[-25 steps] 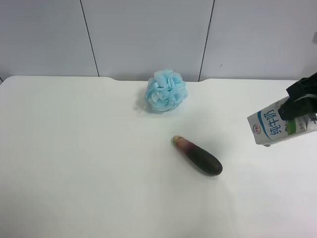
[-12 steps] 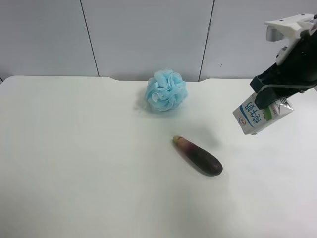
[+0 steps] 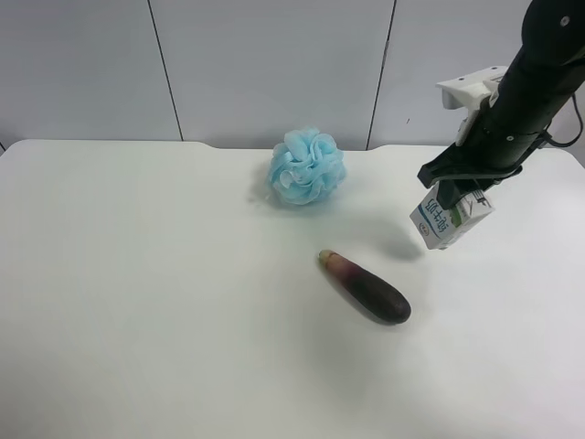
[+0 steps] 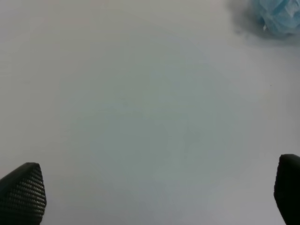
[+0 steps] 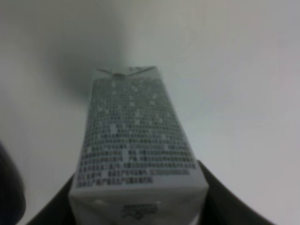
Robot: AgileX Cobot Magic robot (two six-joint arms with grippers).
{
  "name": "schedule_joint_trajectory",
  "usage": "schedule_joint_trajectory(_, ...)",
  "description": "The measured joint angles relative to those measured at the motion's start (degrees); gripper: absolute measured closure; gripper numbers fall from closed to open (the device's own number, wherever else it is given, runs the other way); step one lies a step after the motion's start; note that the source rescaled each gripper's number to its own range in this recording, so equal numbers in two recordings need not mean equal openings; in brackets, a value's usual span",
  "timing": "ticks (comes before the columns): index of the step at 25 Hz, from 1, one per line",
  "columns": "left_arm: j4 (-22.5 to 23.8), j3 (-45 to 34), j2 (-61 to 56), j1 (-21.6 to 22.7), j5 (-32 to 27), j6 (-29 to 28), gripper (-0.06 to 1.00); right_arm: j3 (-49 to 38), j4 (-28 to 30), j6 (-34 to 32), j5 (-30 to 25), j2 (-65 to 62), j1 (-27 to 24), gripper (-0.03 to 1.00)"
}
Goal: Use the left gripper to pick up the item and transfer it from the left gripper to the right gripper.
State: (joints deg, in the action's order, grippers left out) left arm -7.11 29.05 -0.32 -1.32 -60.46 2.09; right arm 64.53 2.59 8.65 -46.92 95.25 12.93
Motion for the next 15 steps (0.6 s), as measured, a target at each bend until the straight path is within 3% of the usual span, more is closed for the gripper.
schedule_joint_trajectory(8, 0.0, 0.0, 0.0, 0.0, 0.0, 0.0, -0.06, 0.0, -1.9, -0.2, 6.7, 6.7, 0.0, 0.97)
schedule_joint_trajectory(15, 0.0, 0.0, 0.0, 0.0, 0.0, 0.0, -0.06, 0.2, -2.6, -0.4, 6.9, 7.6, 0.0, 0.97)
